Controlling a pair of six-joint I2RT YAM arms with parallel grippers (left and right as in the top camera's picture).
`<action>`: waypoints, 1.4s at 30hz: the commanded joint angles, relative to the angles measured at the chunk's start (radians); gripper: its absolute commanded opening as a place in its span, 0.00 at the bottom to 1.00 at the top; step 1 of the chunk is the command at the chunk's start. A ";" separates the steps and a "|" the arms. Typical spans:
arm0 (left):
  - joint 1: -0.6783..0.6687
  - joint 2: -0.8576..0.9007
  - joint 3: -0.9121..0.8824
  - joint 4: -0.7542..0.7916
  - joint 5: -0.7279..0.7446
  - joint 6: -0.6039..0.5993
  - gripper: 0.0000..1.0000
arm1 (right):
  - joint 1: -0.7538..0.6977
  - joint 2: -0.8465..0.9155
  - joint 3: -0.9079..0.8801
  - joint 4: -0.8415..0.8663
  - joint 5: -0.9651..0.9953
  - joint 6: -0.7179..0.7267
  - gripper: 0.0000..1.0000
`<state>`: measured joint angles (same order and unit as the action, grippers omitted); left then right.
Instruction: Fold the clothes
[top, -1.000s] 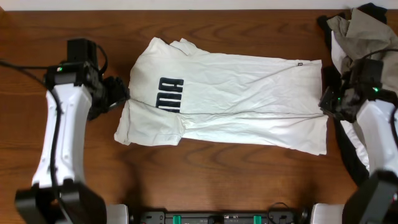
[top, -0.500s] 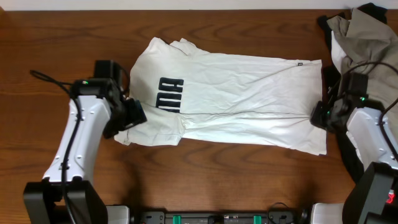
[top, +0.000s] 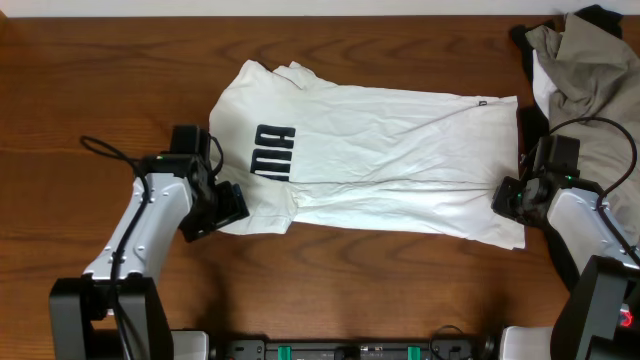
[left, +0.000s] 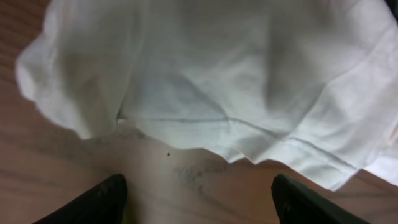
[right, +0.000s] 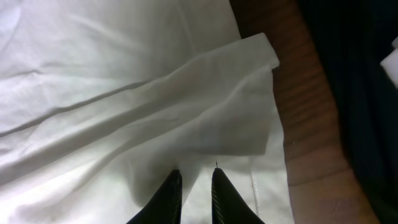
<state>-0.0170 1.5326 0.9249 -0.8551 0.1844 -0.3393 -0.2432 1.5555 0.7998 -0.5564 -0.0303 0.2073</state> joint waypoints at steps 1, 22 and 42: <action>-0.002 0.006 -0.031 0.029 0.006 0.012 0.77 | 0.008 0.003 -0.006 0.003 0.007 -0.002 0.16; -0.002 0.057 -0.040 0.110 -0.091 0.004 0.77 | 0.008 0.003 -0.006 -0.005 0.007 -0.002 0.16; -0.002 0.118 -0.040 0.135 -0.087 0.000 0.51 | 0.008 0.003 -0.006 -0.011 0.007 -0.002 0.16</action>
<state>-0.0170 1.6428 0.8906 -0.7158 0.1047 -0.3416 -0.2432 1.5555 0.7990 -0.5644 -0.0299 0.2073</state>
